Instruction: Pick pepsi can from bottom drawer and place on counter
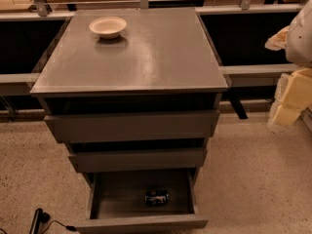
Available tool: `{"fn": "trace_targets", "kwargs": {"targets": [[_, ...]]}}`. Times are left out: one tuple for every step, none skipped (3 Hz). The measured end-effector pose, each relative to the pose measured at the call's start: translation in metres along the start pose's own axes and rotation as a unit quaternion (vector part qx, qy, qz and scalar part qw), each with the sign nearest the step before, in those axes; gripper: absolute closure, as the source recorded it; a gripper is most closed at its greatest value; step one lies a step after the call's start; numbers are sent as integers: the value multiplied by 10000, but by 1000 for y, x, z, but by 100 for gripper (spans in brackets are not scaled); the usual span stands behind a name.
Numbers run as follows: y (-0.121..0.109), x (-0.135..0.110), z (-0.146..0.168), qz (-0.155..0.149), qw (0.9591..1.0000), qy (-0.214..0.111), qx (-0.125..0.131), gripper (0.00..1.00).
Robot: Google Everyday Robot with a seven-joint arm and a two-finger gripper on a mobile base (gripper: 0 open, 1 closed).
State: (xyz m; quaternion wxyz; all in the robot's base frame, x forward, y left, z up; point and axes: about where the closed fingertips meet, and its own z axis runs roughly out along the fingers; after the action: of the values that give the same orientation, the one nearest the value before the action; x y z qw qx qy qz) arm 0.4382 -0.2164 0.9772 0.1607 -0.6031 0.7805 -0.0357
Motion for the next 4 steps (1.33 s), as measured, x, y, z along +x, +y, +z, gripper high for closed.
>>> {"fn": "trace_targets", "kwargs": {"targets": [[0,0,0,0,10000,0,0,0],[2,-19,25,-17,9997,-238,25,0],[53,-70,113,-62,9915,-1158,-590,0],[57,-75,117,-2,9912,-1196,-567,0]]}}
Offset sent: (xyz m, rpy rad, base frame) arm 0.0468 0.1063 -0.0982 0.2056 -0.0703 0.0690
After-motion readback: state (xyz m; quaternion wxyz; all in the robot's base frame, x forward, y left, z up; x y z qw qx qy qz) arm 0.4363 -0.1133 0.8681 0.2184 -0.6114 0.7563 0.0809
